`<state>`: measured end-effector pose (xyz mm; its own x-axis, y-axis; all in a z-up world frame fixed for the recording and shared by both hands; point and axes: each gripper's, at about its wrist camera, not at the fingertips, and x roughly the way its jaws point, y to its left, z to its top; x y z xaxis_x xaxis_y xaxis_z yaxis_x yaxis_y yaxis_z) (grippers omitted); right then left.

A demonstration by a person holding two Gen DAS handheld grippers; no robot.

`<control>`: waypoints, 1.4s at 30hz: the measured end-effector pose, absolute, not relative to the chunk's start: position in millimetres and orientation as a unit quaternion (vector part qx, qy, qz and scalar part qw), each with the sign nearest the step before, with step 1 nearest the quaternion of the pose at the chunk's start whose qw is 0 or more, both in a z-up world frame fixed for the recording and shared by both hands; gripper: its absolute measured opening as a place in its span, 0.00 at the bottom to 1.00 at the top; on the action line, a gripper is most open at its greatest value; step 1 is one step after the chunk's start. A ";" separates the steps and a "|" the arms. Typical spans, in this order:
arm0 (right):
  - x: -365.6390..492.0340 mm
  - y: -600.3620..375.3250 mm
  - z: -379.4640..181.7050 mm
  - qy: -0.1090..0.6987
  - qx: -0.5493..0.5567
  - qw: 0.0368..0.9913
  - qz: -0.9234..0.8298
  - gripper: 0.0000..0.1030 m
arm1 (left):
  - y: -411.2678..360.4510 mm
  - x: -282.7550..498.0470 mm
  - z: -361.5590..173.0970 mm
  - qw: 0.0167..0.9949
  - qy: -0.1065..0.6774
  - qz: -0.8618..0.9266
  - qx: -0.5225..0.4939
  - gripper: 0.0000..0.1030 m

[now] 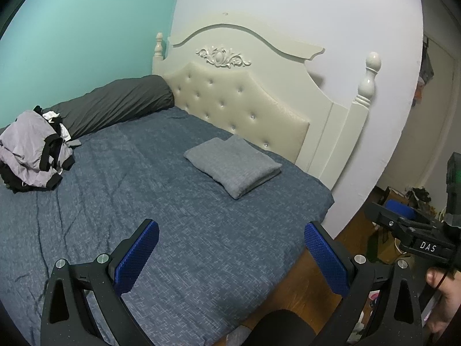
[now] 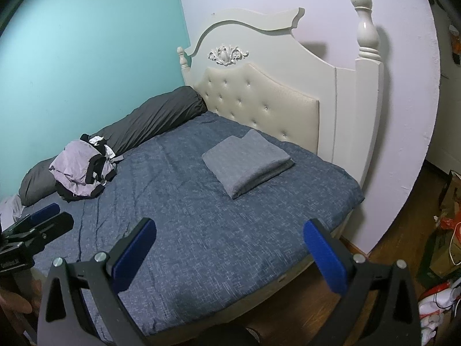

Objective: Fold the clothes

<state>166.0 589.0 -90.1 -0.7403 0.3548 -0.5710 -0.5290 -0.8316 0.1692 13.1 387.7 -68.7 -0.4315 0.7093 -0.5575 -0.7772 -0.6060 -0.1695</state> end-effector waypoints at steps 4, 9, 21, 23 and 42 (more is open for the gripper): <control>167.4 587.6 -88.9 0.161 -0.267 0.240 0.919 1.00 | 387.6 13.1 -68.7 0.441 0.056 0.844 -0.301 1.00; 167.4 585.6 -89.1 0.159 -0.268 0.237 0.920 1.00 | 387.4 13.1 -68.9 0.442 0.056 0.843 -0.301 1.00; 165.9 586.3 -89.3 0.157 -0.270 0.240 0.919 1.00 | 387.2 6.8 -74.6 0.443 0.047 0.840 -0.310 1.00; 165.6 586.3 -89.4 0.157 -0.270 0.240 0.919 1.00 | 387.6 7.5 -74.5 0.443 0.049 0.840 -0.309 1.00; 164.9 584.8 -87.9 0.148 -0.269 0.241 0.921 1.00 | 388.5 8.7 -74.5 0.434 0.062 0.847 -0.299 1.00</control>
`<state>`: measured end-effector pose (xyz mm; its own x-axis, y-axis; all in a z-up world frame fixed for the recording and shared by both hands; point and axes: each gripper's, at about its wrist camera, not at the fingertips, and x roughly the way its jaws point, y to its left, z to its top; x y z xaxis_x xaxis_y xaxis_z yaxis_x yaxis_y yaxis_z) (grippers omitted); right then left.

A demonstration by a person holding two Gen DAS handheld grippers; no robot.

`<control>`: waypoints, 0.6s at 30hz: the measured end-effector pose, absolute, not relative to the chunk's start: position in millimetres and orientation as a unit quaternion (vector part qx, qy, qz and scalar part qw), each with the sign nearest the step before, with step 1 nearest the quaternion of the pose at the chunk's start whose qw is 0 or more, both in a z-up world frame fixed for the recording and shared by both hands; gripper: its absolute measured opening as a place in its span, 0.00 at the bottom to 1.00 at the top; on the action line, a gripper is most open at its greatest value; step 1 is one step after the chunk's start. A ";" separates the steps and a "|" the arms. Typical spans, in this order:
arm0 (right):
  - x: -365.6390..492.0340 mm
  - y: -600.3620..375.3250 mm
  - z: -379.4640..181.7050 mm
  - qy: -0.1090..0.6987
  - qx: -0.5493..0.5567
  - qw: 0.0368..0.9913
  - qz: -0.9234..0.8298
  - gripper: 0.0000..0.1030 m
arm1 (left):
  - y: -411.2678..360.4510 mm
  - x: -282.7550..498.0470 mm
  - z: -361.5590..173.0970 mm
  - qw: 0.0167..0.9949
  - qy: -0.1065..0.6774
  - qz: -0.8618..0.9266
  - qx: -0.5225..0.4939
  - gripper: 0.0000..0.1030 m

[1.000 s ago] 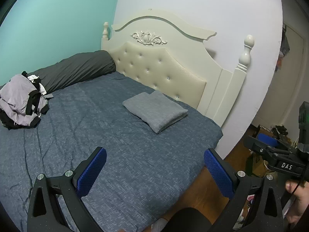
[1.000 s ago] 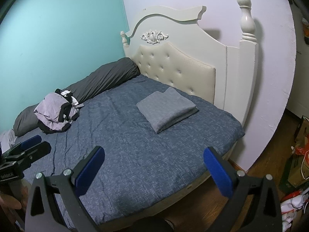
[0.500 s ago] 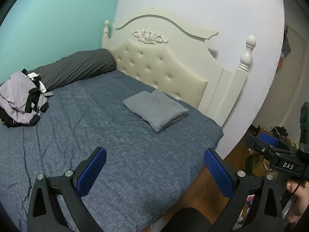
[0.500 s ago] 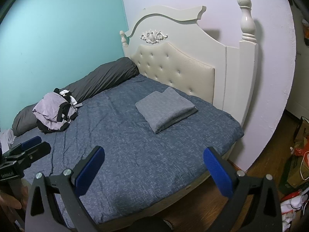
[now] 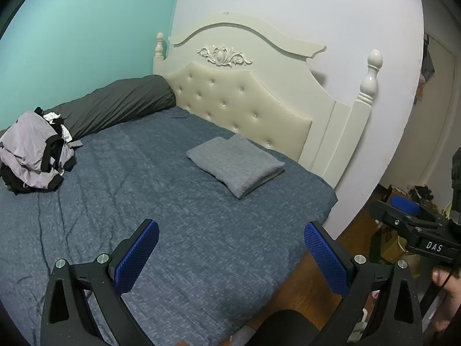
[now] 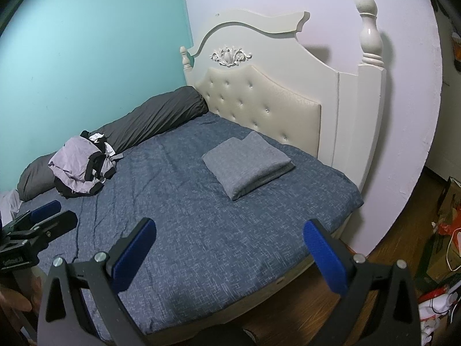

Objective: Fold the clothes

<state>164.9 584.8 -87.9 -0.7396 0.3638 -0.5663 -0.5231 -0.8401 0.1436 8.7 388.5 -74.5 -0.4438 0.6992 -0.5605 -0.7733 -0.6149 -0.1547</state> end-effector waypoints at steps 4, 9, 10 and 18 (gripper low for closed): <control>164.7 584.3 -88.3 0.147 -0.270 0.241 0.921 1.00 | 387.5 8.9 -75.6 0.434 0.064 0.848 -0.298 1.00; 164.8 583.0 -90.0 0.148 -0.272 0.241 0.920 1.00 | 387.3 8.2 -75.3 0.430 0.063 0.849 -0.299 1.00; 164.9 582.7 -90.5 0.148 -0.272 0.241 0.920 1.00 | 387.2 8.1 -75.3 0.430 0.063 0.849 -0.299 1.00; 163.8 584.8 -91.2 0.148 -0.274 0.241 0.919 1.00 | 387.0 6.3 -75.5 0.429 0.061 0.849 -0.302 1.00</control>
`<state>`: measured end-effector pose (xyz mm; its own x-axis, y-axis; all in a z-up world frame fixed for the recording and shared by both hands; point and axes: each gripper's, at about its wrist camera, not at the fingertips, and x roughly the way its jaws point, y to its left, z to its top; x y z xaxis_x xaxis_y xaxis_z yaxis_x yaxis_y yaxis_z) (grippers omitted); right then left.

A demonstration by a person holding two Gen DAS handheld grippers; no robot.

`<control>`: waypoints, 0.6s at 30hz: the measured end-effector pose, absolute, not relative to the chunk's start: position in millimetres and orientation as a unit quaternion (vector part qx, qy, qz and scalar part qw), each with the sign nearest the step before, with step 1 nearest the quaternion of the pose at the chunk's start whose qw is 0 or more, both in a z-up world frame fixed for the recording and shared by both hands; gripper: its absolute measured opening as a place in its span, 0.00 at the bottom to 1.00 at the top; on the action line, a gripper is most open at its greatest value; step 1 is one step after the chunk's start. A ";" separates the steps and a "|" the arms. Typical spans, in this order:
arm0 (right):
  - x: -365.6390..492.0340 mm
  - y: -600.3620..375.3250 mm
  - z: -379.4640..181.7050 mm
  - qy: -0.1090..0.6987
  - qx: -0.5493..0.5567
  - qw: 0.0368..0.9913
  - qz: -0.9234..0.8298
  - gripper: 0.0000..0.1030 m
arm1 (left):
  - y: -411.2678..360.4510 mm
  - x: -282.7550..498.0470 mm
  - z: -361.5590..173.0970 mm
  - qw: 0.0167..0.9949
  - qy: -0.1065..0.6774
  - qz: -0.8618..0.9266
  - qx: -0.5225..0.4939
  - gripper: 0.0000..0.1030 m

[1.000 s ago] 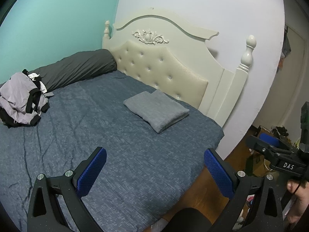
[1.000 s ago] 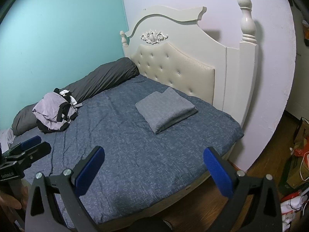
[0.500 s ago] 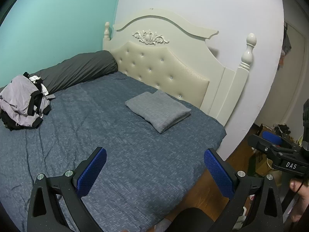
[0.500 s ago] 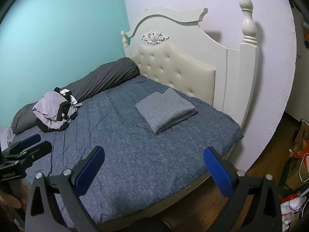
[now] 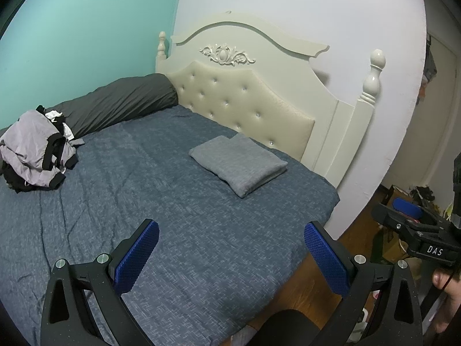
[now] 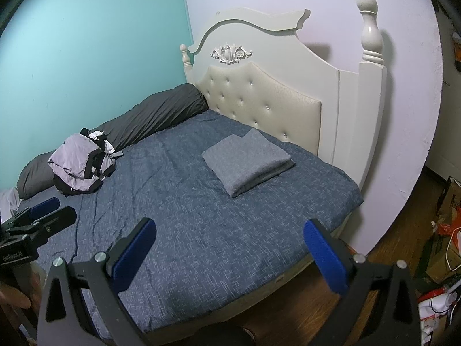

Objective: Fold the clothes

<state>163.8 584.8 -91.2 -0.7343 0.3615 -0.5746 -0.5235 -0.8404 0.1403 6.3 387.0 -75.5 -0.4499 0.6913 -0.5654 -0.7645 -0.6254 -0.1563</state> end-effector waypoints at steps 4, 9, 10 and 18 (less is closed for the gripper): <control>163.6 584.2 -91.0 0.146 -0.274 0.240 0.920 1.00 | 387.4 6.4 -75.7 0.430 0.061 0.849 -0.301 1.00; 164.1 583.4 -91.2 0.146 -0.275 0.240 0.920 1.00 | 387.5 6.3 -76.5 0.432 0.062 0.848 -0.301 1.00; 164.1 583.3 -91.1 0.146 -0.275 0.240 0.920 1.00 | 387.5 6.3 -76.5 0.431 0.062 0.848 -0.300 1.00; 163.6 583.1 -92.0 0.146 -0.276 0.240 0.919 1.00 | 387.5 7.1 -77.3 0.432 0.065 0.849 -0.298 1.00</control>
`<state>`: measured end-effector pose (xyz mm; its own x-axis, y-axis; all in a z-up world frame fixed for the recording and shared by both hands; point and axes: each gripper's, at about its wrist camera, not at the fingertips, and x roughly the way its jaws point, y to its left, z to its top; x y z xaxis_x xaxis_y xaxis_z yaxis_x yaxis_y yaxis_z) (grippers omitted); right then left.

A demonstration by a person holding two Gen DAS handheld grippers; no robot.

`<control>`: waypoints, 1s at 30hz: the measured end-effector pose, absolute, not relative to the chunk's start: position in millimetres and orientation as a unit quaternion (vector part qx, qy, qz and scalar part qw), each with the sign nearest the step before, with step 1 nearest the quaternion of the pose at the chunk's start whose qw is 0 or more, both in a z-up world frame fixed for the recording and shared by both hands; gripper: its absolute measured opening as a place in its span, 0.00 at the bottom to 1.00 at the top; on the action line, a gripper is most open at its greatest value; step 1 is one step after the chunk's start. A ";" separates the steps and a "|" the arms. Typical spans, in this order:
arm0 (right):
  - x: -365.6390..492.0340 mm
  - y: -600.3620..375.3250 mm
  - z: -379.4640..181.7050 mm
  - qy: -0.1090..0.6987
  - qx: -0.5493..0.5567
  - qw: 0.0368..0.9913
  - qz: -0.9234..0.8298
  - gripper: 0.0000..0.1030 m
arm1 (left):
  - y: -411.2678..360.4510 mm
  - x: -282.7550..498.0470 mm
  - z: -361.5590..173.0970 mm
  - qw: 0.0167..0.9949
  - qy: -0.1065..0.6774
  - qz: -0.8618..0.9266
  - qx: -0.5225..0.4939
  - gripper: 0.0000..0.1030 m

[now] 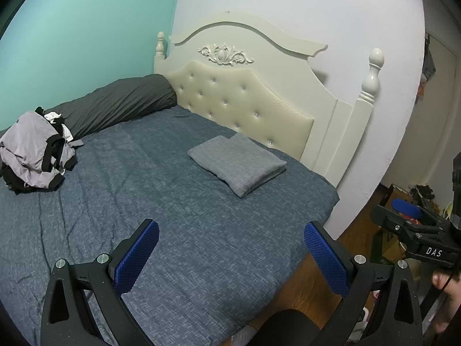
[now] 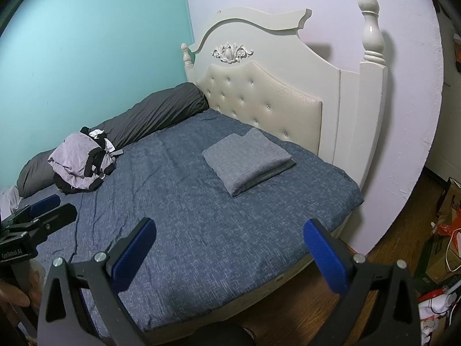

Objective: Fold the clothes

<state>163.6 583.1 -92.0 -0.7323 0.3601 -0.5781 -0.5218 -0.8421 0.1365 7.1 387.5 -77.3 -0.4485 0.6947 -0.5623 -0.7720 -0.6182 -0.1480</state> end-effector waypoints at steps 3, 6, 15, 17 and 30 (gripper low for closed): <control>163.6 582.9 -92.0 0.147 -0.276 0.240 0.919 1.00 | 388.1 6.9 -77.8 0.431 0.065 0.849 -0.299 1.00; 164.6 582.7 -92.5 0.147 -0.277 0.239 0.919 1.00 | 388.7 7.1 -78.7 0.433 0.064 0.847 -0.300 1.00; 165.0 583.3 -92.4 0.148 -0.277 0.239 0.919 1.00 | 389.9 7.0 -79.3 0.436 0.063 0.844 -0.305 1.00; 165.0 583.0 -92.7 0.149 -0.277 0.239 0.919 1.00 | 390.4 6.8 -79.4 0.437 0.063 0.843 -0.306 1.00; 164.5 582.9 -93.6 0.151 -0.280 0.239 0.917 1.00 | 390.0 7.5 -80.8 0.438 0.064 0.844 -0.303 1.00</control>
<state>164.5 582.9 -93.6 -0.7288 0.3546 -0.5858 -0.5232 -0.8403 0.1423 7.5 390.0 -80.8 -0.4328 0.7002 -0.5678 -0.7775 -0.6087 -0.1580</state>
